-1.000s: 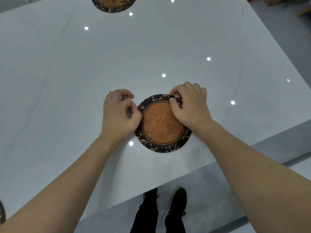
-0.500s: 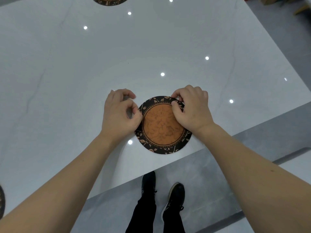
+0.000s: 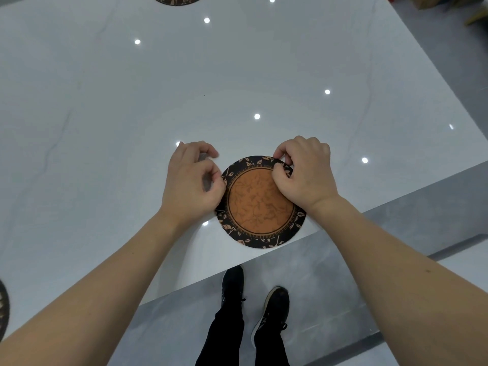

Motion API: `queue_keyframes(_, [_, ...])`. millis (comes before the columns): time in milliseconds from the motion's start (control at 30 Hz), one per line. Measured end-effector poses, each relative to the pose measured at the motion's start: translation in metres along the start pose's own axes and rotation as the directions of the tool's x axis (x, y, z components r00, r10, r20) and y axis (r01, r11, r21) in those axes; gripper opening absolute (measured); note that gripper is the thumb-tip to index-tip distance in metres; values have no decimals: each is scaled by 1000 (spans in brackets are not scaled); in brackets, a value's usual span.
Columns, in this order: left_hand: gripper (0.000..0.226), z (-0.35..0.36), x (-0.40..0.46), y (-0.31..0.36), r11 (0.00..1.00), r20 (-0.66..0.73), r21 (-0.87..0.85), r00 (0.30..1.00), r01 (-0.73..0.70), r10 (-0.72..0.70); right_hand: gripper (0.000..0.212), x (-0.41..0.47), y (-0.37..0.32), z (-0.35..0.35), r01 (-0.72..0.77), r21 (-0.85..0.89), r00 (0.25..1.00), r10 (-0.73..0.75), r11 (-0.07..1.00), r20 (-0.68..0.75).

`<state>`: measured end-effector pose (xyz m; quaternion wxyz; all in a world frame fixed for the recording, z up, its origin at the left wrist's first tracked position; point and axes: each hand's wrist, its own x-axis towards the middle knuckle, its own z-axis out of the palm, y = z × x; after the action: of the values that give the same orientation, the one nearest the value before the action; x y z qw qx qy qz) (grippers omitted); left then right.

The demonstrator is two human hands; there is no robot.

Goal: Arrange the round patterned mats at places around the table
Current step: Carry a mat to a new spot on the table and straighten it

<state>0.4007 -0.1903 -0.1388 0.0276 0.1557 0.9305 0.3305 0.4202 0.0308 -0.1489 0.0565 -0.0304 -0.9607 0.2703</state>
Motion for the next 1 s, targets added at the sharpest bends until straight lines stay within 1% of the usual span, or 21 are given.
queue_keyframes(233, [13, 0, 1, 0, 1000, 18, 12, 999, -28, 28, 11, 0, 1, 2, 9, -3, 1000, -9, 1000, -9])
queue_keyframes(700, [13, 4, 1, -5, 996, 13, 64, 998, -61, 61, 10, 0, 1, 3, 10, -26, 1000, -10, 1000, -11])
queue_keyframes(800, [10, 4, 1, -5, 996, 8, 68, 998, -57, 57, 10, 0, 1, 3, 3, -17, 1000, -4, 1000, -11])
queue_keyframes(900, [3, 4, 0, -5, 997, 0, 52, 999, -50, 50, 9, 0, 1, 3, 4, -25, 1000, -4, 1000, -1])
queue_keyframes(1000, [20, 4, -1, -3, 998, -14, 40, 999, -49, 49, 13, 0, 2, 3, 11, -51, 1000, -11, 999, -9])
